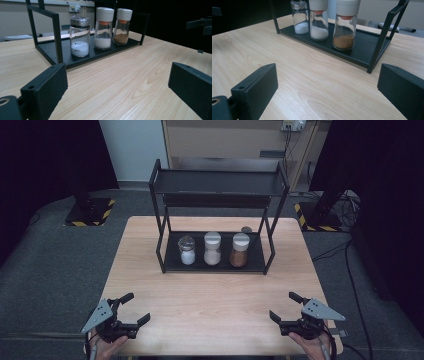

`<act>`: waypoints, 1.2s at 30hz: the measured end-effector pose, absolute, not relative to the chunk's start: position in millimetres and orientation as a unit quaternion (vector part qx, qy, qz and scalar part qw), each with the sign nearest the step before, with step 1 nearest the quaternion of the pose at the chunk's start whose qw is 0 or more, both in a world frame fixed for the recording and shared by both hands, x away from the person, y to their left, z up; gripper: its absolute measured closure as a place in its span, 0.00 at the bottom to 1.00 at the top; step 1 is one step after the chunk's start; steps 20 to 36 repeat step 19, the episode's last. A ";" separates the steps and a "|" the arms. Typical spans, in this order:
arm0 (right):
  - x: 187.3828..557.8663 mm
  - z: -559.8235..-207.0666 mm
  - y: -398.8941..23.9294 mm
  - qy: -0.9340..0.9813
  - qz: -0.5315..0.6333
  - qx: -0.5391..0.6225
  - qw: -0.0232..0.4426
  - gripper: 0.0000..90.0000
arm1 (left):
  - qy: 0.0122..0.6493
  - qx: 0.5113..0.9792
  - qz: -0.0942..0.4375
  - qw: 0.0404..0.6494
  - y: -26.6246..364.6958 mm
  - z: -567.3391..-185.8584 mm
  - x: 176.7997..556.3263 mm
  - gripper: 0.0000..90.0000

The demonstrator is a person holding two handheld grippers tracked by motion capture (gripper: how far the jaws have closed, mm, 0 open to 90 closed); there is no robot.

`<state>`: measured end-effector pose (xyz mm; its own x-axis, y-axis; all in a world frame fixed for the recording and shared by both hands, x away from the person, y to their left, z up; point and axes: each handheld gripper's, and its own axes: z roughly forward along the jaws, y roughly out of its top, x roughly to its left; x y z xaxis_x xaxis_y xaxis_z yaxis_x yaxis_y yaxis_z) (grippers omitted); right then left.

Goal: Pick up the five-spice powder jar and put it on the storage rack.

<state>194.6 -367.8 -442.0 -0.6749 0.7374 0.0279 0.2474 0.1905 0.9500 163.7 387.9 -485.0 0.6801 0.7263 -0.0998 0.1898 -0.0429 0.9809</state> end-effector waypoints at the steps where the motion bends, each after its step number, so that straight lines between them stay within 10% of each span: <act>1: 194.7 -441.9 -367.6 0.738 0.541 0.334 0.226 0.04 | 0.333 0.688 0.221 0.606 387.9 -485.0 163.8 0.02; 36: 195.6 -442.4 -368.2 0.738 0.541 0.335 0.223 0.04 | 0.334 0.686 0.221 0.608 388.6 -485.5 164.2 0.02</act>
